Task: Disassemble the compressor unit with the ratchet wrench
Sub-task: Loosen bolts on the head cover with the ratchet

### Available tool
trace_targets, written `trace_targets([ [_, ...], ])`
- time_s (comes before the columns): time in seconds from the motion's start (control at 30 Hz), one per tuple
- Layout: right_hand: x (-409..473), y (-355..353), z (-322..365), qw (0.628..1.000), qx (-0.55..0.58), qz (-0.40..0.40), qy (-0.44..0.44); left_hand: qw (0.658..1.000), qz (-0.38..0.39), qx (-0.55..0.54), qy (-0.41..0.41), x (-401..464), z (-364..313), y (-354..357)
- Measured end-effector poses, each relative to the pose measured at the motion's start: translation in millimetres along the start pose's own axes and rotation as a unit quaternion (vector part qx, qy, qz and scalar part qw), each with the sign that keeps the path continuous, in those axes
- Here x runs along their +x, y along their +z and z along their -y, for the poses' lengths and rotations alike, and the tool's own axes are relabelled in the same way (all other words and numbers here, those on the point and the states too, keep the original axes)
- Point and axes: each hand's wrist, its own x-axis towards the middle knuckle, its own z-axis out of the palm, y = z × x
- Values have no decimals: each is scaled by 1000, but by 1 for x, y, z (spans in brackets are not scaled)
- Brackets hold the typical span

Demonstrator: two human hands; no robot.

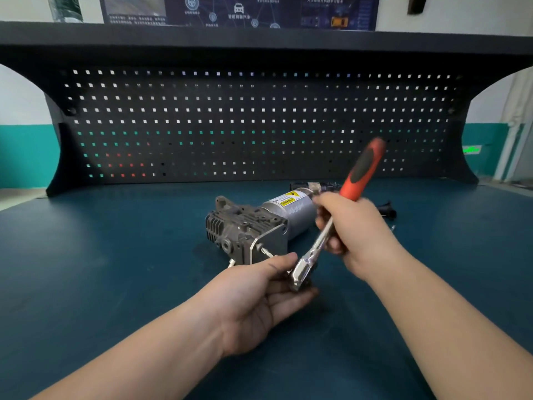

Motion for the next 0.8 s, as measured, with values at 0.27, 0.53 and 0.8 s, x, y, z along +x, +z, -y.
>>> trace_targets([
  [0.27, 3, 4, -7, 997, -30, 29, -61, 999, -36, -8, 8, 4, 1, -2],
  [0.53, -26, 7, 1, 901, -81, 58, -421, 1000, -5, 10, 23, 2, 5, -1],
  [0.8, -21, 4, 0, 906, -33, 16, -422, 998, 18, 39, 47, 0, 3, 2],
])
